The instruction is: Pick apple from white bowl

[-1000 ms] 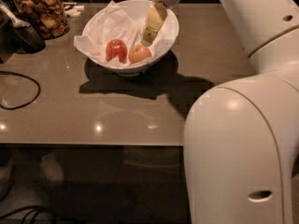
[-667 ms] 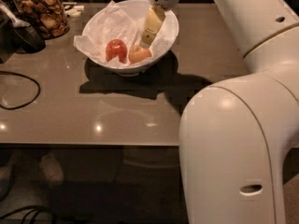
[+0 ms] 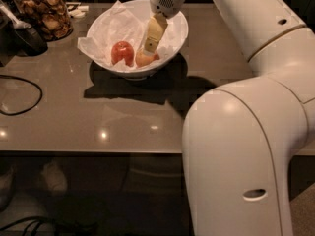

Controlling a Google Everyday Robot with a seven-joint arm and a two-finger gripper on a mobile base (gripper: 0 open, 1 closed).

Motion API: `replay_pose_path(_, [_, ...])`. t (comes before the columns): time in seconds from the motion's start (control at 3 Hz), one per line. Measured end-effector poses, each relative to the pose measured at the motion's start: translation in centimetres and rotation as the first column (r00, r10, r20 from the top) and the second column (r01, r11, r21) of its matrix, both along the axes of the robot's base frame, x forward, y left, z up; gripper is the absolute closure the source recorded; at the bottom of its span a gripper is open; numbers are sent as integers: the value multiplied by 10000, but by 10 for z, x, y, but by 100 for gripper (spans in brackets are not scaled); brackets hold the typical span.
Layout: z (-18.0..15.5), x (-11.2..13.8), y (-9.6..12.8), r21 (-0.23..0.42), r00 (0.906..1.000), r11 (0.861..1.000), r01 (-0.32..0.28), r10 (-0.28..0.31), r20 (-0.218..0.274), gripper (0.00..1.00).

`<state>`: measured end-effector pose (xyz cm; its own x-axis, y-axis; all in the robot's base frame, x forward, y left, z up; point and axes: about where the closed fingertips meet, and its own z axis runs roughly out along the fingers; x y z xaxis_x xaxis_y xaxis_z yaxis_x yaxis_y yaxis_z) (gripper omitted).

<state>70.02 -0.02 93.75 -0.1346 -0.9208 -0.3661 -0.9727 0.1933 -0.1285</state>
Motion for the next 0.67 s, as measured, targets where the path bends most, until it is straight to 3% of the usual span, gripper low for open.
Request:
replay_pose_path(0.33, [-6, 1, 3, -79, 9999, 9999, -75, 74, -93, 29])
replay_pose_path(0.67, [-12, 3, 6, -140, 9998, 9998, -144, 142, -152, 37])
